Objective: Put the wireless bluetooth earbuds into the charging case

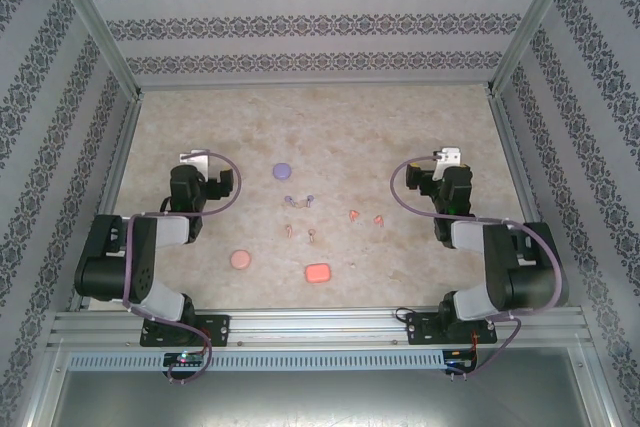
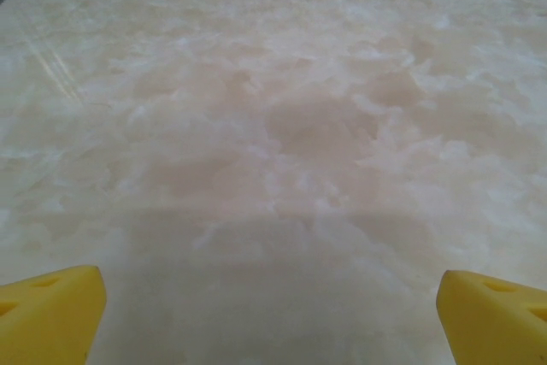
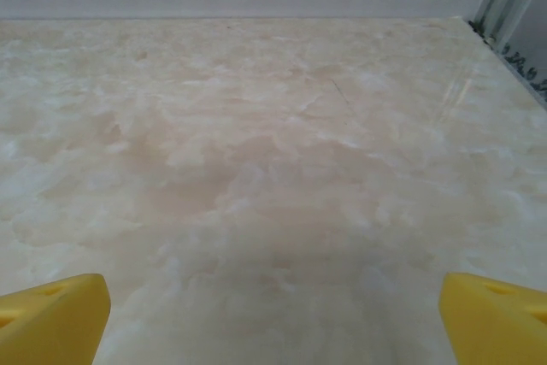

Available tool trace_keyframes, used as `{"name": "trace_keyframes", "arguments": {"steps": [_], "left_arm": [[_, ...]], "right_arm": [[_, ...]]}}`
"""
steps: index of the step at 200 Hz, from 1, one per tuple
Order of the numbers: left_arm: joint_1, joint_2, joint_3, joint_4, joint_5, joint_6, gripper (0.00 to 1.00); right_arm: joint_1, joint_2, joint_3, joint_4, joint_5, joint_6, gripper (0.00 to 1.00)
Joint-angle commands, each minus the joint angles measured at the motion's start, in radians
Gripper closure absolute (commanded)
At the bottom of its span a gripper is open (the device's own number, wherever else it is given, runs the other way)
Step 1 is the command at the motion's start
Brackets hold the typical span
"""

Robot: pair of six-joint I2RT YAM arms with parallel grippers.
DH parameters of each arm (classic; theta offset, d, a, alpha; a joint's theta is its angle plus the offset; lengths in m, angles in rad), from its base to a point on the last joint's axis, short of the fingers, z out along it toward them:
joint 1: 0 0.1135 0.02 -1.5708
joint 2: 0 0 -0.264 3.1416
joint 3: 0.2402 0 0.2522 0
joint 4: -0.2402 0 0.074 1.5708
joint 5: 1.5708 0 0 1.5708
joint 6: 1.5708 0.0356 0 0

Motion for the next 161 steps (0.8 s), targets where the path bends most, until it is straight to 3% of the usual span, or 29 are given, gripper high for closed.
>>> {"name": "trace_keyframes", "arguments": {"steps": [1,40,76,90,116,161], "left_arm": [[0.012,-0.083,0.051,-0.162,-0.057,-0.036,0.01],[0.011,-0.185,0.151,-0.445,-0.055,-0.086,0.01],[0.003,-0.278,0.241,-0.649,-0.05,-0.168,0.0],[-0.003,-0.292,0.295,-0.751,-0.062,-0.224,0.0],[-0.012,-0.316,0.367,-0.914,-0.017,-0.357,0.01],[-0.019,-0.352,0.393,-1.071,0.086,-0.557,0.01]], "right_arm": [[0.011,-0.104,0.062,-0.163,0.046,0.039,0.02],[0.014,-0.285,0.101,-0.408,0.056,0.217,0.02],[0.033,-0.431,0.12,-0.576,-0.141,0.294,0.02],[0.074,-0.461,0.146,-0.683,-0.163,0.311,0.02],[0.231,-0.474,0.192,-0.885,-0.115,0.331,0.02],[0.63,-0.364,0.286,-1.215,0.199,0.498,0.02]]}}
